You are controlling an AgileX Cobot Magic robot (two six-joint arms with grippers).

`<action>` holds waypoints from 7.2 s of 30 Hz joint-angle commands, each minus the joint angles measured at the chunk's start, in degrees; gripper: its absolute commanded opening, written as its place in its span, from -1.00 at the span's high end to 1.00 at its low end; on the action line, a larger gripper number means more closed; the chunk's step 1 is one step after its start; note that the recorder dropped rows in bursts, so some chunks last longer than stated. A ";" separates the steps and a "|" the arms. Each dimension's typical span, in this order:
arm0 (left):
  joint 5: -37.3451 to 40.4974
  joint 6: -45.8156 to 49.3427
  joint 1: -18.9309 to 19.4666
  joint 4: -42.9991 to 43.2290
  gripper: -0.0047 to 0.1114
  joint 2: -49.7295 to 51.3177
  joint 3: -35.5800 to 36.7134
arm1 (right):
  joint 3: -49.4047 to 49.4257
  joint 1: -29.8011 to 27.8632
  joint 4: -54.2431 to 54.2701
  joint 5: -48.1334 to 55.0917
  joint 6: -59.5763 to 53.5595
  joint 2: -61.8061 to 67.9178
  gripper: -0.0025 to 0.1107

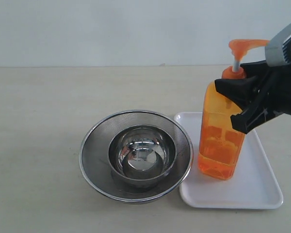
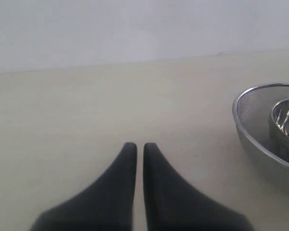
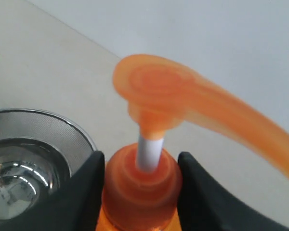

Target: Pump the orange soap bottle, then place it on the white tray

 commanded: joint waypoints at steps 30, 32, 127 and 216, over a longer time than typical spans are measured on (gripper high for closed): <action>-0.02 -0.16 0.28 0.08 0.84 -0.20 0.23 | -0.96 -0.53 -11.10 -0.48 25.18 -0.79 -0.88; -0.02 -0.16 0.28 0.08 0.84 -0.20 0.23 | -0.96 -0.53 -13.17 0.25 27.62 -0.79 -0.88; -0.02 -0.16 0.28 0.08 0.84 -0.20 0.23 | 8.27 -0.53 8.15 -4.64 15.43 8.12 -0.88; -0.02 -0.16 0.28 0.08 0.84 -0.20 0.23 | 8.22 -0.54 32.04 -10.58 -16.37 15.25 -0.88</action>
